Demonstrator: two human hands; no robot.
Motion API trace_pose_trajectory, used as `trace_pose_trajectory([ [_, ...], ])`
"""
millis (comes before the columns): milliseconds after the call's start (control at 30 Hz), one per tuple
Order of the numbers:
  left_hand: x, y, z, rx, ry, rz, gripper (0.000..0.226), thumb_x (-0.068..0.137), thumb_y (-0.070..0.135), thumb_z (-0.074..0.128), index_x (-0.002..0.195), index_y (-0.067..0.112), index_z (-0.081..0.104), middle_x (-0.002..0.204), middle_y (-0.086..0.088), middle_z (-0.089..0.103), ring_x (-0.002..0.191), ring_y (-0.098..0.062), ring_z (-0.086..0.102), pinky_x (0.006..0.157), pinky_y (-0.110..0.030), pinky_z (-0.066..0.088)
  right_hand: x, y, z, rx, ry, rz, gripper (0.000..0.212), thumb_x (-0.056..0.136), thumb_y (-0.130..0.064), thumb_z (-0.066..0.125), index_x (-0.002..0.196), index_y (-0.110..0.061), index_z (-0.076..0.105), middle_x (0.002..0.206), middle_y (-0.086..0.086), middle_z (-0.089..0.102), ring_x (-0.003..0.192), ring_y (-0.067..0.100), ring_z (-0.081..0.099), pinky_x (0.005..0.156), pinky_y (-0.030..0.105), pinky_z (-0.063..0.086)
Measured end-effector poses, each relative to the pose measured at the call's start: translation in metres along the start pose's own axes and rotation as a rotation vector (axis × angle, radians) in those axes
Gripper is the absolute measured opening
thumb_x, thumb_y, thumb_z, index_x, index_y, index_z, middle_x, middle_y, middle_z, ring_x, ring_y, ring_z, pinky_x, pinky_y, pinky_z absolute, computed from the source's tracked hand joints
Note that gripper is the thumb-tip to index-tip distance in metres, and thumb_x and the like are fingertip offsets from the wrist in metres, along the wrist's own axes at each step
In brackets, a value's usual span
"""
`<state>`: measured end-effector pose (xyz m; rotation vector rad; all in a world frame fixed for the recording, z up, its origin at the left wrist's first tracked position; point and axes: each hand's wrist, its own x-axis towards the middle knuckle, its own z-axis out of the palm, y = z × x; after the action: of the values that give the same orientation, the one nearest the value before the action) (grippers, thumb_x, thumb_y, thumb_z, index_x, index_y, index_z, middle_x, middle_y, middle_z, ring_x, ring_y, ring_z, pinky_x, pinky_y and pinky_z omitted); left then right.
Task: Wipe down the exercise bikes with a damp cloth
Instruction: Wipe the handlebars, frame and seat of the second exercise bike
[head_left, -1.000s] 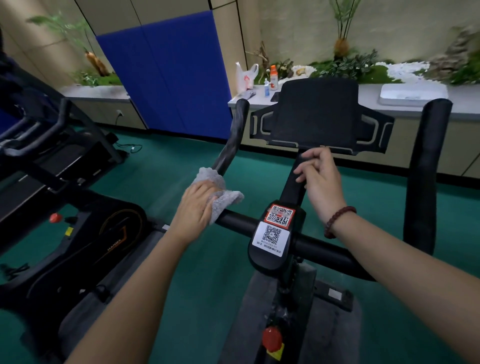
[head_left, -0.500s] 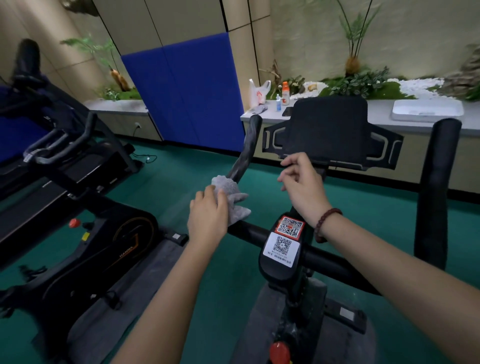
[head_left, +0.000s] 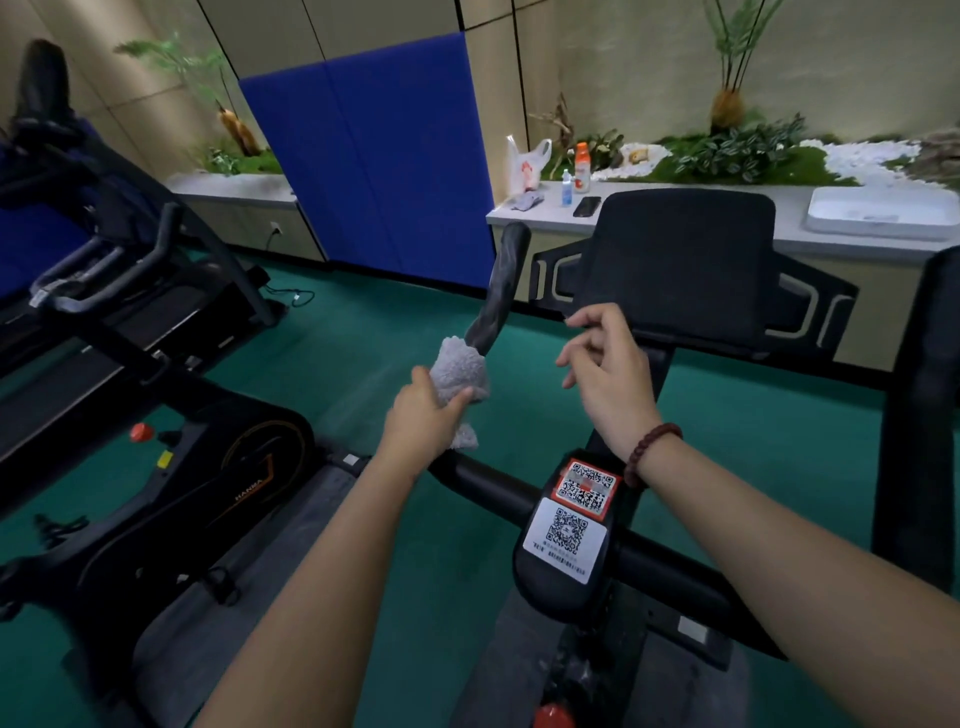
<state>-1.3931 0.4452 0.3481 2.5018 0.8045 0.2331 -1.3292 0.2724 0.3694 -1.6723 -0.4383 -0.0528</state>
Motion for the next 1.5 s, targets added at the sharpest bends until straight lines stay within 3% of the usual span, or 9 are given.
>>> trace_pose_trajectory([
  [167, 0.030, 0.020, 0.005, 0.275, 0.074, 0.196, 0.049, 0.091, 0.049, 0.042, 0.113, 0.004, 0.040, 0.106, -0.018, 0.057, 0.088, -0.033, 0.056, 0.064, -0.035, 0.036, 0.005, -0.001, -0.006, 0.068, 0.089, 0.001, 0.022, 0.088, 0.004, 0.039, 0.094, -0.017, 0.044, 0.066, -0.002, 0.057, 0.046, 0.005, 0.050, 0.052, 0.017, 0.043],
  [367, 0.075, 0.052, 0.021, 0.292, 0.108, 0.228, 0.049, 0.094, 0.048, 0.034, 0.112, 0.003, 0.040, 0.108, -0.021, 0.057, 0.093, -0.037, 0.057, 0.063, -0.036, 0.035, 0.007, -0.002, -0.010, 0.097, 0.120, -0.029, 0.026, 0.090, 0.003, 0.039, 0.089, -0.023, 0.044, 0.064, -0.003, 0.056, 0.047, 0.008, 0.049, 0.054, 0.022, 0.043],
  [767, 0.135, 0.096, 0.032, -0.034, 0.239, 0.307, 0.049, 0.093, 0.047, 0.037, 0.115, 0.004, 0.036, 0.109, -0.022, 0.056, 0.089, -0.038, 0.056, 0.065, -0.040, 0.042, 0.008, -0.003, -0.014, 0.127, 0.130, -0.028, 0.027, 0.094, -0.002, 0.038, 0.089, -0.027, 0.045, 0.065, -0.002, 0.057, 0.047, 0.008, 0.049, 0.053, 0.018, 0.042],
  [967, 0.151, 0.114, 0.030, -0.147, 0.279, 0.322, 0.050, 0.093, 0.051, 0.035, 0.119, 0.009, 0.041, 0.109, -0.016, 0.058, 0.093, -0.034, 0.057, 0.071, -0.039, 0.045, 0.008, -0.003, -0.014, 0.142, 0.112, -0.001, 0.022, 0.094, -0.002, 0.037, 0.092, -0.022, 0.047, 0.065, 0.001, 0.057, 0.048, 0.010, 0.049, 0.053, 0.024, 0.043],
  [1033, 0.156, 0.120, 0.026, -0.257, 0.215, 0.293, 0.050, 0.094, 0.051, 0.030, 0.118, 0.011, 0.047, 0.109, -0.011, 0.060, 0.094, -0.028, 0.058, 0.076, -0.037, 0.046, 0.007, -0.002, -0.013, 0.123, 0.087, 0.009, 0.023, 0.095, -0.003, 0.036, 0.091, -0.023, 0.047, 0.064, -0.001, 0.057, 0.048, 0.009, 0.049, 0.054, 0.025, 0.044],
  [1167, 0.170, 0.122, 0.010, -0.613, -0.070, 0.213, 0.057, 0.096, 0.053, 0.023, 0.126, 0.015, 0.053, 0.119, -0.005, 0.059, 0.107, -0.020, 0.057, 0.085, -0.027, 0.042, 0.008, -0.001, -0.012, 0.130, 0.090, 0.041, 0.022, 0.095, -0.003, 0.035, 0.092, -0.022, 0.047, 0.063, -0.002, 0.056, 0.048, 0.010, 0.049, 0.055, 0.028, 0.044],
  [1267, 0.175, 0.116, 0.009, -0.756, -0.191, 0.130, 0.058, 0.096, 0.055, 0.021, 0.122, 0.015, 0.055, 0.120, -0.004, 0.060, 0.101, -0.016, 0.059, 0.085, -0.024, 0.044, 0.008, -0.001, -0.012, 0.143, 0.079, 0.051, 0.025, 0.095, -0.003, 0.035, 0.090, -0.025, 0.047, 0.062, -0.003, 0.056, 0.048, 0.010, 0.049, 0.055, 0.028, 0.045],
  [1333, 0.173, 0.113, 0.011, -0.853, -0.220, 0.028, 0.054, 0.097, 0.052, 0.021, 0.112, 0.015, 0.057, 0.108, -0.007, 0.064, 0.087, -0.015, 0.061, 0.082, -0.026, 0.048, 0.007, 0.000, -0.012, 0.145, 0.069, 0.049, 0.026, 0.095, -0.002, 0.035, 0.090, -0.025, 0.047, 0.061, -0.003, 0.056, 0.047, 0.010, 0.048, 0.054, 0.026, 0.044],
  [1500, 0.154, 0.096, 0.010, -0.838, -0.273, -0.049, 0.054, 0.098, 0.048, 0.016, 0.104, 0.014, 0.057, 0.067, 0.001, 0.068, 0.060, -0.009, 0.063, 0.054, -0.020, 0.051, 0.007, 0.001, -0.012, 0.160, 0.064, 0.036, 0.028, 0.094, -0.001, 0.034, 0.088, -0.026, 0.046, 0.060, -0.004, 0.055, 0.046, 0.010, 0.047, 0.053, 0.027, 0.044],
])
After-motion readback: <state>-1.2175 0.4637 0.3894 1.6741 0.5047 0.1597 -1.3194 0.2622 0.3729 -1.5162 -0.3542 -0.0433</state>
